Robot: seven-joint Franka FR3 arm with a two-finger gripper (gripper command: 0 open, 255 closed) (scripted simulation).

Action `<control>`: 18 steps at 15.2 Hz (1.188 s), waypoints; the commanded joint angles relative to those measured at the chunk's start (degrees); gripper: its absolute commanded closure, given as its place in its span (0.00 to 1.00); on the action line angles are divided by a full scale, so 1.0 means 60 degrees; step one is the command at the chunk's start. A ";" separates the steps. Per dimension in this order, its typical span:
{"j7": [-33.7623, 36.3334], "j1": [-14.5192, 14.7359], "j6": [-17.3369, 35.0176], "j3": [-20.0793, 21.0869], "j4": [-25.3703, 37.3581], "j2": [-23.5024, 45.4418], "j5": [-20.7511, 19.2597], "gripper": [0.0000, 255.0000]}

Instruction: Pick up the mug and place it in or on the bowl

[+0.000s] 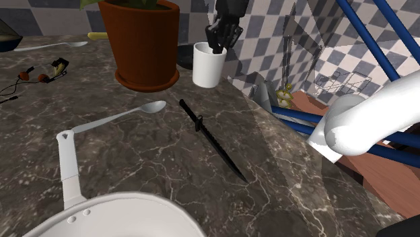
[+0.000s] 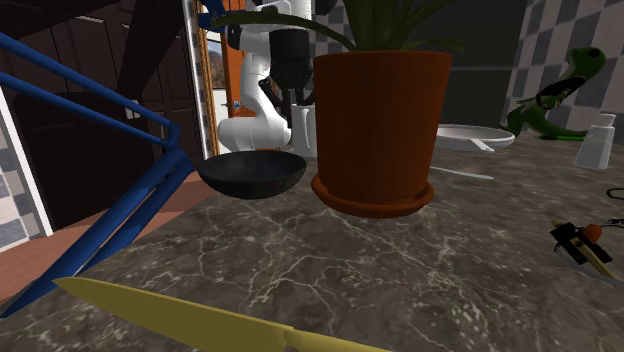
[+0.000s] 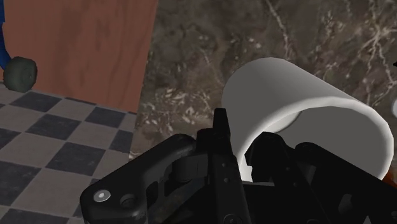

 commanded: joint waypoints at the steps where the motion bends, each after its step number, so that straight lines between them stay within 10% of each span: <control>1: 0.0022 -0.0011 -0.0258 -0.0018 0.0295 0.0037 -0.0023 1.00; 18: 0.0084 -0.0183 -0.2264 -0.0198 0.3109 0.0869 -0.0297 1.00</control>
